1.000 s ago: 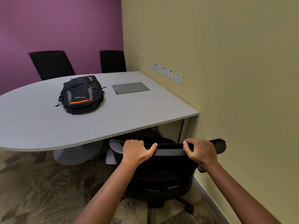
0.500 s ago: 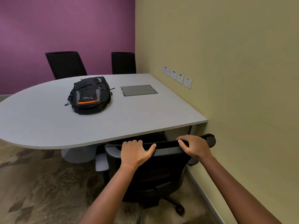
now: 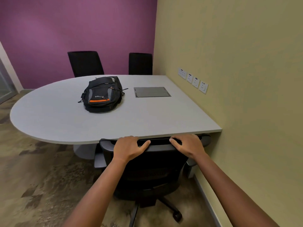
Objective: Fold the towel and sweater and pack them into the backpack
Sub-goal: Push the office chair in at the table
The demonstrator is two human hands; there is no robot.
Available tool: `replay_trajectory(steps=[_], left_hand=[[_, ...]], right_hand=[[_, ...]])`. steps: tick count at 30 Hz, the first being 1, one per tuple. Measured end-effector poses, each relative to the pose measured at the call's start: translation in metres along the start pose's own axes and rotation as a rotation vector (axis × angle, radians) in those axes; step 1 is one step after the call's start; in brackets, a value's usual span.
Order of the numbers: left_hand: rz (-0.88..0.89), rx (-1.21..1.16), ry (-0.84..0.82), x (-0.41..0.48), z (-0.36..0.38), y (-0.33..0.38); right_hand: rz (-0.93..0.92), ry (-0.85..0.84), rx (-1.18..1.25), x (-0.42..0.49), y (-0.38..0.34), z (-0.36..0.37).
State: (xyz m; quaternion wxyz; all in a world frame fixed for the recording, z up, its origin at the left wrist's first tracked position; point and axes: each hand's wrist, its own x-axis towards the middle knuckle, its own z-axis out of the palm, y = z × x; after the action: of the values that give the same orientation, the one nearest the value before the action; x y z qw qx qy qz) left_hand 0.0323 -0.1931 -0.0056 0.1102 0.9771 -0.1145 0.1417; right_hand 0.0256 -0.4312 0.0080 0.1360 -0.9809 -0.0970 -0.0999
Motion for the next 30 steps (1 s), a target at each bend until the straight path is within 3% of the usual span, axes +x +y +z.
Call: replay_trajectory(steps=[30], left_hand=[[-0.035, 0.037, -0.036, 0.116, 0.027, -0.067]], right_hand=[[0.006, 0.011, -0.043, 0.134, 0.002, 0.04]])
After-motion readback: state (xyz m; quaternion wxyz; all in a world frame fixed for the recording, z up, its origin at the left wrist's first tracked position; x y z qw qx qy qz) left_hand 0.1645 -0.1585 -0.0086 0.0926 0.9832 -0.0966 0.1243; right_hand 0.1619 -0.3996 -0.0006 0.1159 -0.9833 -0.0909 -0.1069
